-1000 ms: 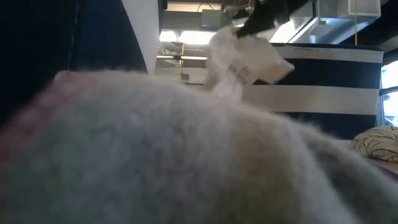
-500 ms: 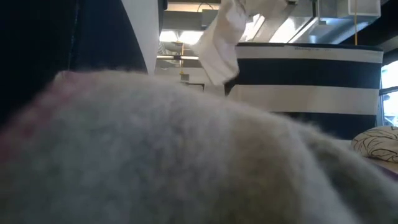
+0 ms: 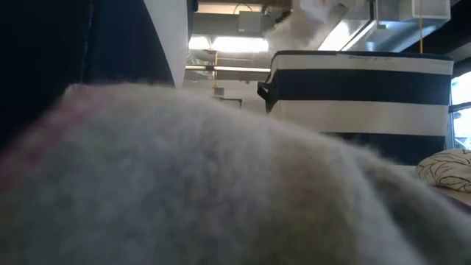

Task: Sort clothes
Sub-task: Put the white underwear into the top right laundry bin

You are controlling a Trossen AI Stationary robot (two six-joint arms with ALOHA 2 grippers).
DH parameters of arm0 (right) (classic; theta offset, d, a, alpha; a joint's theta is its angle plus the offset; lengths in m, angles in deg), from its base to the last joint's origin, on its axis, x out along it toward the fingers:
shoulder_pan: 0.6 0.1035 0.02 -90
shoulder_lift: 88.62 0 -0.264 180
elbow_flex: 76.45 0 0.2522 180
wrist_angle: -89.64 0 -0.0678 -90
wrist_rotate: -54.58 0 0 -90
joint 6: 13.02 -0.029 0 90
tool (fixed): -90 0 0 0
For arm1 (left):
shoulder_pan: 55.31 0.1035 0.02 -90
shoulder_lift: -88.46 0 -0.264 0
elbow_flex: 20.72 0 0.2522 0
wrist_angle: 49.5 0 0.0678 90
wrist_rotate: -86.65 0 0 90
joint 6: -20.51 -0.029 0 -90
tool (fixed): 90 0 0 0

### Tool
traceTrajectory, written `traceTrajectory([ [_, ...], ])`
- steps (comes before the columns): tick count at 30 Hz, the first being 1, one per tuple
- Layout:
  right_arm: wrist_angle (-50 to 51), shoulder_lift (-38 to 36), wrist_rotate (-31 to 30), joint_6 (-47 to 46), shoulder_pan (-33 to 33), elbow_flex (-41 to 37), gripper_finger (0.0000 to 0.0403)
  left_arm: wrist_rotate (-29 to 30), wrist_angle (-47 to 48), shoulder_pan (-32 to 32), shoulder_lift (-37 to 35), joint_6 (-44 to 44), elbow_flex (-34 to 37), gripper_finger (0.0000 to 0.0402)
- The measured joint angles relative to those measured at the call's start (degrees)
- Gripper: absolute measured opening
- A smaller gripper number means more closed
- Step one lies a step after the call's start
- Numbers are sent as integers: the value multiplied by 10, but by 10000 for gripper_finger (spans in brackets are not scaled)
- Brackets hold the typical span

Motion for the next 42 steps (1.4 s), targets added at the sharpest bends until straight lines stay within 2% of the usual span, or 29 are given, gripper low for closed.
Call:
traceTrajectory([
  [5,155,-29,37,-139,-68,0,30,0,0,0,0,0,0,3],
  [12,356,-33,164,-330,-167,-5,30,0,0,0,0,0,0,3],
  [15,380,-32,221,-365,-208,-30,31,0,-1,0,0,0,0,3],
  [20,374,-32,304,-374,-273,-96,31,0,-1,0,0,1,0,3],
  [25,328,-31,313,-432,-325,-173,31,0,-1,0,0,12,0,3],
  [29,323,-23,346,-447,-356,-209,38,0,-1,0,0,12,0,3],
  [32,325,-16,356,-448,-367,-217,68,0,-2,0,0,14,0,3],
  [36,330,-16,348,-440,-367,-205,130,0,-4,0,0,19,0,3],
  [42,408,-16,397,-450,-367,-115,224,0,-4,0,0,23,0,3],
])
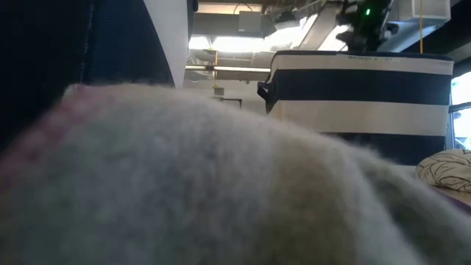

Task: Sort clothes
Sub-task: Put the white underwear into the top right laundry bin, then put the white and black shirt into the top right laundry bin

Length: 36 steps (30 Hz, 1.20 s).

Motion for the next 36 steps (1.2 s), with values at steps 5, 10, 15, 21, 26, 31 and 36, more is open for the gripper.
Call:
traceTrajectory([
  [5,84,-1,100,-65,0,98,264,0,0,0,0,-2,0,3],
  [10,143,-3,181,-114,46,129,275,0,0,0,0,-5,0,3],
  [15,186,-1,195,-181,135,129,275,0,3,0,0,-2,0,3],
  [21,192,0,160,-288,273,129,276,0,3,0,0,-9,0,3],
  [26,208,1,163,-385,380,119,276,0,3,0,0,-9,0,3],
  [31,210,4,173,-468,457,63,276,0,3,0,0,-9,0,3],
  [36,201,4,186,-543,514,-45,276,0,4,0,0,-9,0,3],
])
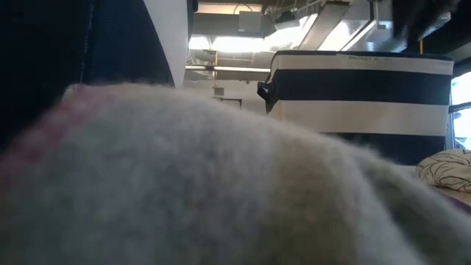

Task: Sort clothes
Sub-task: Put the white and black shirt into the top right laundry bin

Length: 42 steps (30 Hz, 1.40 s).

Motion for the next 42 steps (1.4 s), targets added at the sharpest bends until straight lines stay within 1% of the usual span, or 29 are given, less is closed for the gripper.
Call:
traceTrajectory([
  [2,-15,0,25,-24,17,-53,276,0,0,0,0,0,0,3],
  [5,-56,0,80,-65,36,-136,276,0,0,0,0,0,0,3],
  [7,-103,0,115,-90,50,-188,276,0,0,0,0,0,0,3],
  [11,-195,0,159,-137,77,-274,276,0,0,0,0,0,0,3],
  [14,-228,0,196,-180,87,-321,276,0,0,0,0,0,0,3],
  [21,-233,0,254,-249,95,-385,276,0,1,0,0,0,0,3],
  [24,-263,3,269,-261,94,-415,276,0,1,0,0,0,0,3],
  [27,-335,3,285,-261,94,-449,276,0,1,0,0,0,0,3],
  [29,-396,3,287,-260,94,-474,276,0,2,0,0,0,0,3],
  [30,-412,3,287,-260,94,-485,276,0,2,0,0,0,0,3],
  [33,-425,5,286,-263,93,-506,276,0,2,0,0,-2,0,3],
  [36,-422,10,283,-261,93,-510,272,0,2,0,0,-2,0,3],
  [39,-424,12,273,-258,93,-511,245,0,2,0,0,-2,0,3],
  [42,-425,12,269,-257,93,-512,194,0,2,0,0,-3,0,3],
])
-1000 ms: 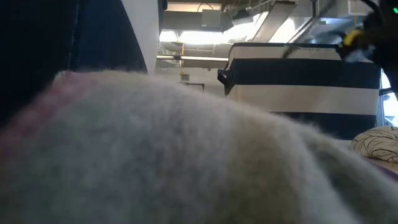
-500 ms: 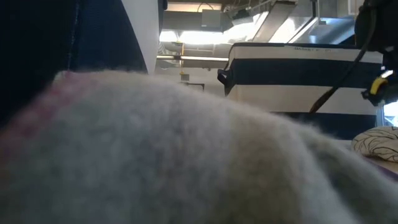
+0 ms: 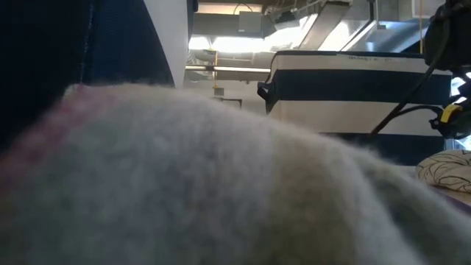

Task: Sort clothes
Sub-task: Put the white and black shirt into the top right laundry bin

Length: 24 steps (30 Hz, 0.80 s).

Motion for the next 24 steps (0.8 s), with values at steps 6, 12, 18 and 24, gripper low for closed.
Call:
traceTrajectory([
  [6,16,1,-14,13,0,-1,58,0,0,0,0,-2,0,3],
  [12,-10,3,-53,59,0,16,31,0,0,0,0,-1,0,3],
  [18,-71,6,-133,105,0,58,36,0,0,0,0,-1,0,3],
  [24,-99,5,-208,196,0,110,15,0,-1,0,0,-1,0,3],
])
